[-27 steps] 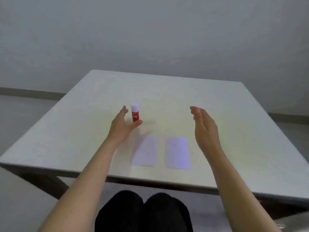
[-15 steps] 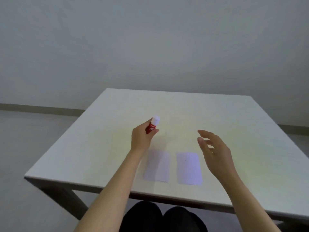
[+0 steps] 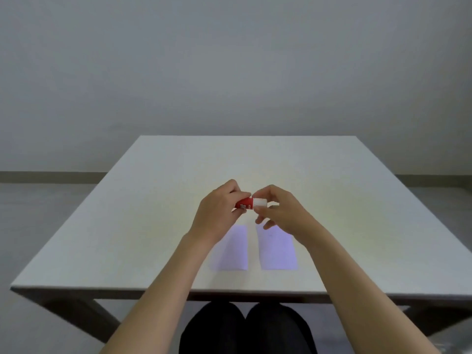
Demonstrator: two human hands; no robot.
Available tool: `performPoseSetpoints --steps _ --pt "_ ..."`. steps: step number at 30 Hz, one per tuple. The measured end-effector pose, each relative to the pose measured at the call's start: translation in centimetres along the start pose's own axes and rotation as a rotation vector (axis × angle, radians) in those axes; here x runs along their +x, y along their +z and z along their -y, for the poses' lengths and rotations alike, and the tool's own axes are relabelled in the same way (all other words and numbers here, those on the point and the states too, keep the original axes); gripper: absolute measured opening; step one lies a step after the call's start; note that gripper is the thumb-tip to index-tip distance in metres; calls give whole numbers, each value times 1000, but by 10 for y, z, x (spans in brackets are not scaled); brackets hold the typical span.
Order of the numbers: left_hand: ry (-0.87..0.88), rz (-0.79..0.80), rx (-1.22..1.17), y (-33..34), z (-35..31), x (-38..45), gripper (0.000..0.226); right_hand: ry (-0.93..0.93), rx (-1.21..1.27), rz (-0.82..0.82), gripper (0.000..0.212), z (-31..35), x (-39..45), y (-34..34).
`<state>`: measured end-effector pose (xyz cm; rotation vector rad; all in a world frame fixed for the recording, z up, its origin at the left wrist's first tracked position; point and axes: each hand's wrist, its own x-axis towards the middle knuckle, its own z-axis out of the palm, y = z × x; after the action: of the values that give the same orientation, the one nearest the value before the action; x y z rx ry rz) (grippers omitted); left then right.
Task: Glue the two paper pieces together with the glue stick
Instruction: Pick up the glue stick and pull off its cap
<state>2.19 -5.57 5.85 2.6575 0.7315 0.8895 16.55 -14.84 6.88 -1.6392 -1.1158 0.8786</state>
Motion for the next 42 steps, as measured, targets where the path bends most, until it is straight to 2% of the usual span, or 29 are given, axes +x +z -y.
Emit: performPoseSetpoints --steps 2,5,6,9,12,14,18,20,23,26,30,33,36,39,42 --pt "3 -9 8 0 0 -2 23 55 -28 23 37 1 -1 -1" --pt "13 -23 23 1 -3 -2 26 181 -49 -6 51 3 3 2" --pt "22 -23 28 1 -3 -2 25 174 -79 -11 49 3 5 2" --pt "24 -35 39 2 1 -1 24 64 -53 16 20 -2 8 -2" --pt "15 -37 46 2 6 1 26 114 -8 30 37 1 12 -5" --pt "27 -39 52 3 5 2 26 174 -8 30 41 3 15 -3" --pt "-80 -31 15 3 6 4 26 0 14 -101 20 -1 23 -3" --pt "-251 -29 -99 4 13 2 18 -85 -21 -244 6 -7 28 -13" --pt "-533 -140 -444 4 26 -9 7 -60 -247 -494 16 -27 37 -34" --pt "-714 -222 -708 6 31 -21 6 65 -504 -536 19 -55 41 -51" --pt "-755 -251 -941 6 26 -23 12 117 -689 -497 25 -78 41 -51" --pt "-751 -246 -974 5 24 -23 12 97 -751 -497 28 -83 38 -49" --pt "-777 -254 -977 5 22 -24 22 79 -804 -451 33 -83 36 -48" --pt "-810 -299 -1010 4 20 -24 29 87 -826 -389 51 -73 29 -48" --pt "-826 -337 -1037 4 16 -22 23 -63 -789 -482 57 -50 16 -33"
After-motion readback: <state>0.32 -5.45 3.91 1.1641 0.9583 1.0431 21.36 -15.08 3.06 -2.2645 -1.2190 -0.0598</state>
